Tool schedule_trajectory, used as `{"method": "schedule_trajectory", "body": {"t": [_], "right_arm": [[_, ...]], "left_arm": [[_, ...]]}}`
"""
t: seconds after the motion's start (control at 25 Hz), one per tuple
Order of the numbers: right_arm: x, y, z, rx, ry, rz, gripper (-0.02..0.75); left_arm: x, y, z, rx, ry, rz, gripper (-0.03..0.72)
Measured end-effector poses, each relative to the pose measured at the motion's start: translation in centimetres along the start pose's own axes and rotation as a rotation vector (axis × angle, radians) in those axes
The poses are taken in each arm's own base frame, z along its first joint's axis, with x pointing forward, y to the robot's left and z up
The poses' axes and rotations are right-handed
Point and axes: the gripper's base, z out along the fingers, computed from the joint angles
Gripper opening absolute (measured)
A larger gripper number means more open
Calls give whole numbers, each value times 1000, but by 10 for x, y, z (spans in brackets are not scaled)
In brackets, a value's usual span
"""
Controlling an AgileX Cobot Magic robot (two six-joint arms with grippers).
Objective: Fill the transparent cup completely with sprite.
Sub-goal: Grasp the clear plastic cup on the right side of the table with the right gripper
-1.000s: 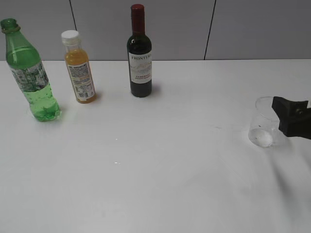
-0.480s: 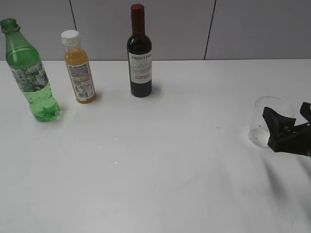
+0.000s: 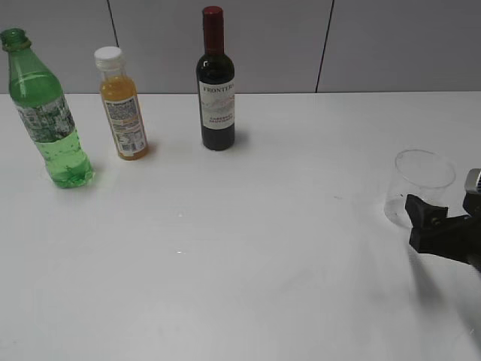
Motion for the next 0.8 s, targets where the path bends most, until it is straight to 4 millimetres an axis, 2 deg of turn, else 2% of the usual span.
{"method": "schedule_trajectory", "body": {"t": [0.36, 0.64, 0.8], "right_arm": [[11, 0, 5, 10, 55, 55, 658], [12, 4, 24, 17, 51, 63, 658], [18, 4, 28, 24, 75, 59, 658]], "left_arm": [[0, 0, 0, 0, 0, 0, 543], [0, 0, 0, 0, 0, 0, 543], [0, 0, 0, 0, 0, 0, 543]]}}
